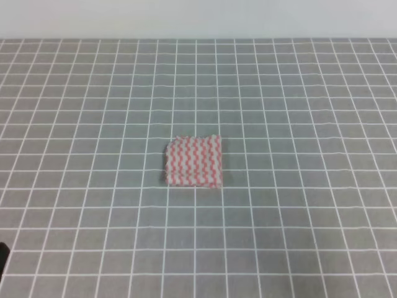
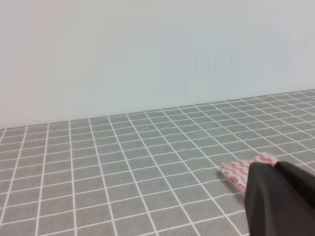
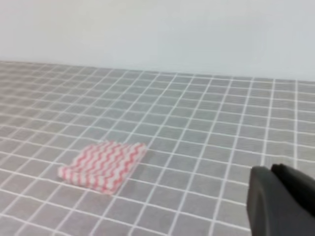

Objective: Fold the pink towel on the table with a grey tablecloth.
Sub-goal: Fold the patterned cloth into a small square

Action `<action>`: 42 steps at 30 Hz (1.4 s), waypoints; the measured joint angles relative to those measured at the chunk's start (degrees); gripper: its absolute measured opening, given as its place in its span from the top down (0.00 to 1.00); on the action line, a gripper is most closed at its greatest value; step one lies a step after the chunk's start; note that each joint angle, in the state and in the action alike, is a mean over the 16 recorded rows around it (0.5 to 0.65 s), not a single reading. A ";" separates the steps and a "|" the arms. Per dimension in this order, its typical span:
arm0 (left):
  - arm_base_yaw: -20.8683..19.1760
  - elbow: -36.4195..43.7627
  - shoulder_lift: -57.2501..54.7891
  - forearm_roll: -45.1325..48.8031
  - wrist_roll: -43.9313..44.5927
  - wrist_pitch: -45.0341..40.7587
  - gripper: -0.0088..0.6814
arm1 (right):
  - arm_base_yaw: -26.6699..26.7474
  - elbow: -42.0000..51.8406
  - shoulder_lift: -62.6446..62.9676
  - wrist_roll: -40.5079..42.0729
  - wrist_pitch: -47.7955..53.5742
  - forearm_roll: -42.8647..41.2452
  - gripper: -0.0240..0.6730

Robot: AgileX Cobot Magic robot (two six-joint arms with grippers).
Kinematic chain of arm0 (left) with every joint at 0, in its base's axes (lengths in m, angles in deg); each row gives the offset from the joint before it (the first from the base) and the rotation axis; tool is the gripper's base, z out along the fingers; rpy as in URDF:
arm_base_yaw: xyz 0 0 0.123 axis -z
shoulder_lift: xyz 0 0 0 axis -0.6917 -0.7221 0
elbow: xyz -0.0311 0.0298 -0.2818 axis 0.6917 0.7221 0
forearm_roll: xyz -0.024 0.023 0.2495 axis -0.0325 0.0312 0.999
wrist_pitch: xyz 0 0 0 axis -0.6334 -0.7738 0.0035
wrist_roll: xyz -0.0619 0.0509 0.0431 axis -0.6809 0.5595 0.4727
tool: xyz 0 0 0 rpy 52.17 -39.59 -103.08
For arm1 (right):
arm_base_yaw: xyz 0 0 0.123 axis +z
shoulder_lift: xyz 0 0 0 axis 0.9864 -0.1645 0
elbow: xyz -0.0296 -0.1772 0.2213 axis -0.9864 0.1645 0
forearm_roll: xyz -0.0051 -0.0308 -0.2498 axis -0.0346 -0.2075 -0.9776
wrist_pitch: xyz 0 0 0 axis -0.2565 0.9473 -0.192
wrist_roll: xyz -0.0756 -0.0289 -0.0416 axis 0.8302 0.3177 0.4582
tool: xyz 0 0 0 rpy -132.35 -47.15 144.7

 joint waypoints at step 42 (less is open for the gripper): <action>0.00 0.00 -0.07 0.00 0.00 0.00 0.99 | -11.35 15.00 21.84 -32.92 4.22 -39.13 0.99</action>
